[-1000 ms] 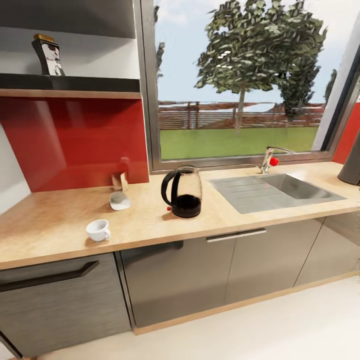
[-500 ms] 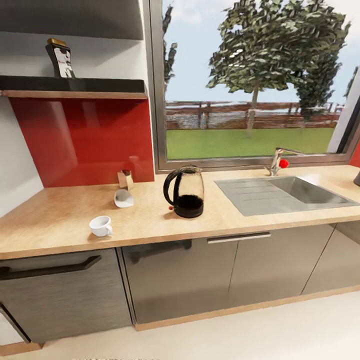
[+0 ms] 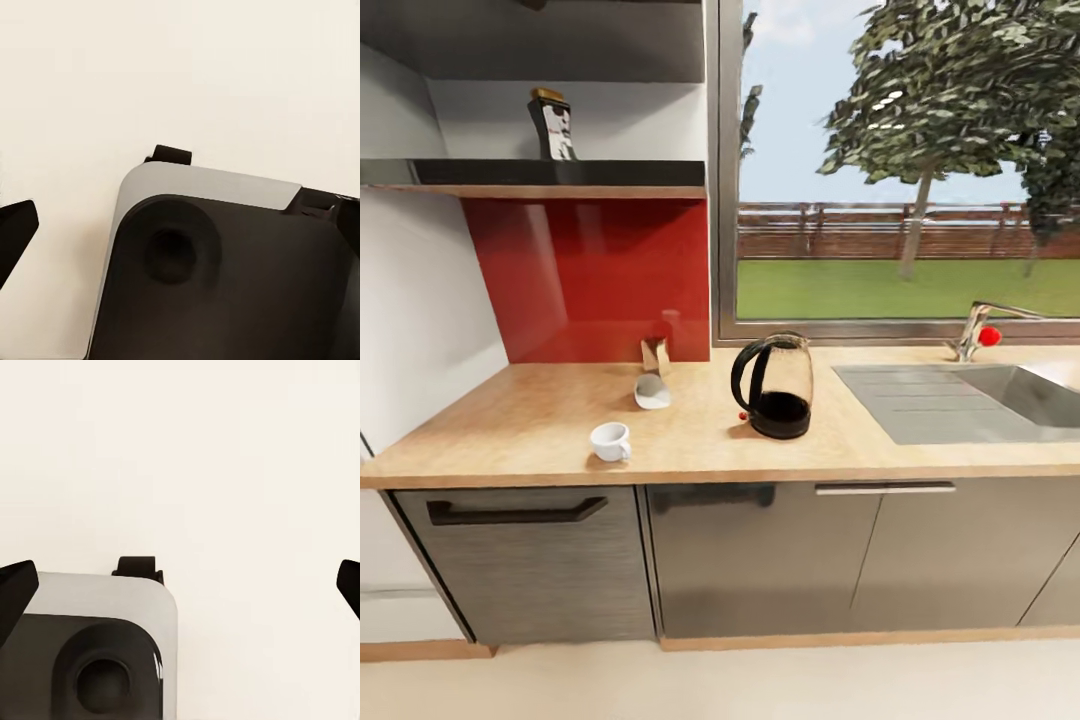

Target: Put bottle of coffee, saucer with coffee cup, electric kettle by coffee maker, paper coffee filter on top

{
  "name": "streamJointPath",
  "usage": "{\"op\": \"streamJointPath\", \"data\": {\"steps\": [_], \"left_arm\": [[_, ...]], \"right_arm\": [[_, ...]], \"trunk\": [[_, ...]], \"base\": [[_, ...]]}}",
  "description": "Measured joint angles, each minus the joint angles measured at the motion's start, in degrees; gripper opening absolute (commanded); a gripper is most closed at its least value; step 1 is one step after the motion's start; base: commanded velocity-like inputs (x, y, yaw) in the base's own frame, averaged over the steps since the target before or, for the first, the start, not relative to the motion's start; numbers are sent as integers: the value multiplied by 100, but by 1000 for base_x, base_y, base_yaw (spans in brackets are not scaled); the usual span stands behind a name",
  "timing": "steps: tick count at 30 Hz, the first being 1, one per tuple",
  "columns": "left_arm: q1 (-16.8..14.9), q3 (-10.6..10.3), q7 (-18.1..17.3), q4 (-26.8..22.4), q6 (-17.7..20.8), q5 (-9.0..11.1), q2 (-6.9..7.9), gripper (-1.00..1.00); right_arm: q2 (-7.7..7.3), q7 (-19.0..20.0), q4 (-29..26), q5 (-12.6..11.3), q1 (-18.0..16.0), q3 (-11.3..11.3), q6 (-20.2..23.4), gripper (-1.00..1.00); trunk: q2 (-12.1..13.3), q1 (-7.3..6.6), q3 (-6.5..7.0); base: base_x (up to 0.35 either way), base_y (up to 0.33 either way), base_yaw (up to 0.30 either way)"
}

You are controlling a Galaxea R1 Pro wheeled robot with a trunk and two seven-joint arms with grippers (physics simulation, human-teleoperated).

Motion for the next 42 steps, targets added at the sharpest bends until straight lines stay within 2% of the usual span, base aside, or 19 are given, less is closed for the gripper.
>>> {"op": "streamJointPath", "data": {"steps": [11,26,42], "left_arm": [[0,0,0,0,0,0,0,100],[0,-9,0,1,0,0,0,100],[0,0,0,0,0,0,0,100]], "right_arm": [[0,0,0,1,0,5,0,100],[0,0,0,0,0,7,0,100],[0,0,0,3,0,8,-7,100]], "trunk": [[0,0,0],[0,0,0],[0,0,0]], "base": [[0,-7,263],[0,-221,98],[0,-16,235]]}}
